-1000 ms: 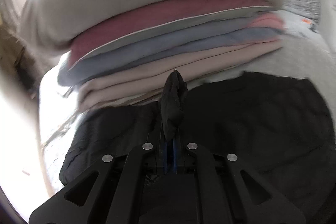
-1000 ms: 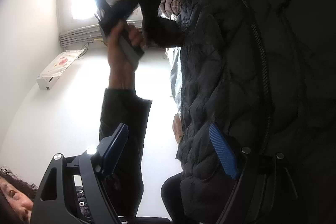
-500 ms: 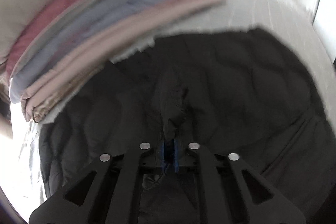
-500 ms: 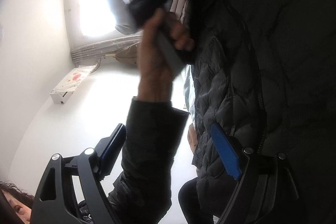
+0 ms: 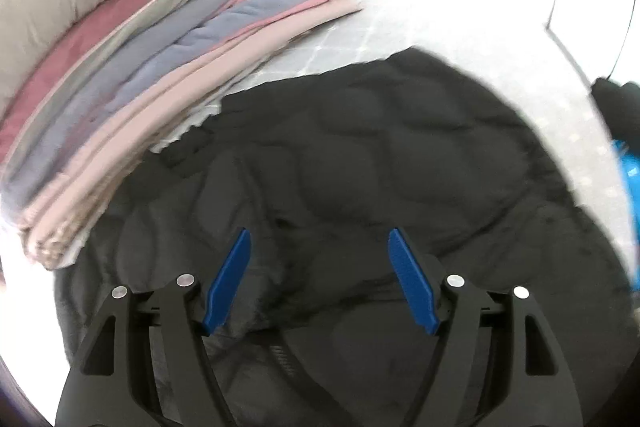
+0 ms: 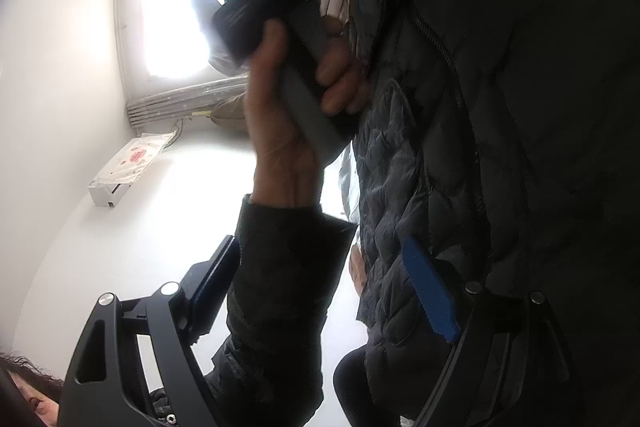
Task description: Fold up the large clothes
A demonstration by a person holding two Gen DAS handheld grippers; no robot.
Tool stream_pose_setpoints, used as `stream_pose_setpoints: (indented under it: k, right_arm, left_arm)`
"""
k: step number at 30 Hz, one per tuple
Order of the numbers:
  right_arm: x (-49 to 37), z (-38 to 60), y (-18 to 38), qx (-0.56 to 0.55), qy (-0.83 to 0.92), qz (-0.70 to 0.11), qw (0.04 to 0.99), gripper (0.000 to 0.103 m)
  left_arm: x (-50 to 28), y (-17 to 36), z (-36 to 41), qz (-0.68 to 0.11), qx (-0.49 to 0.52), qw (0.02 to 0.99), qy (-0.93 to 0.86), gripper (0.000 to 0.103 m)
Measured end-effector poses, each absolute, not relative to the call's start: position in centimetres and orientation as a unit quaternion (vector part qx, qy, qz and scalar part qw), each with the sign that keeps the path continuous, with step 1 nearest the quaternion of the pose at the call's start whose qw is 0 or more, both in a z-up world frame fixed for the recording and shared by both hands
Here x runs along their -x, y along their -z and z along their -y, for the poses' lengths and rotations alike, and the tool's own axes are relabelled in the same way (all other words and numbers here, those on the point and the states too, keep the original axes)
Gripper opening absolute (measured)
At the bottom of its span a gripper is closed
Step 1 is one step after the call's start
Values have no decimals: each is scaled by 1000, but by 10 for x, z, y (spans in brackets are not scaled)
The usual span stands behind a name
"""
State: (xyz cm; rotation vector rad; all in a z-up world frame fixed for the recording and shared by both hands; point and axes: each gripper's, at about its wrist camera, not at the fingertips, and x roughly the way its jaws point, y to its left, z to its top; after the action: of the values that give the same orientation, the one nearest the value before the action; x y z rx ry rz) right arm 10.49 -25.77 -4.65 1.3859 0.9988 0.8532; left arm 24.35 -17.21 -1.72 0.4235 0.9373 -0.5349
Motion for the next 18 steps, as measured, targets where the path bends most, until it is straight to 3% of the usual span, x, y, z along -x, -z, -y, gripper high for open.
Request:
stream_pose_setpoints:
  k: [8,10,11,12,18]
  right_arm:
    - [-107,265,50,-585,-340,-426,600,80]
    - [-108,266,50,-583,-334,-427,605,80]
    - [-109,267,50,-581,-331,-428,608,80]
    - [-110,268,50,-578,-329,-428,611,80]
    - [-114,286,36,-547,-332,-423,642,80]
  left_arm:
    - [-232,-17,110,-458,-96,842,267,68]
    - [-219,-22,84,-465,-73,841,267,73]
    - [-210,-23,61,-474,-46,837,269,81]
    - [-204,-23,46,-480,-28,834,271,83]
    - [-144,-2,-75,-518,75,816,245,86]
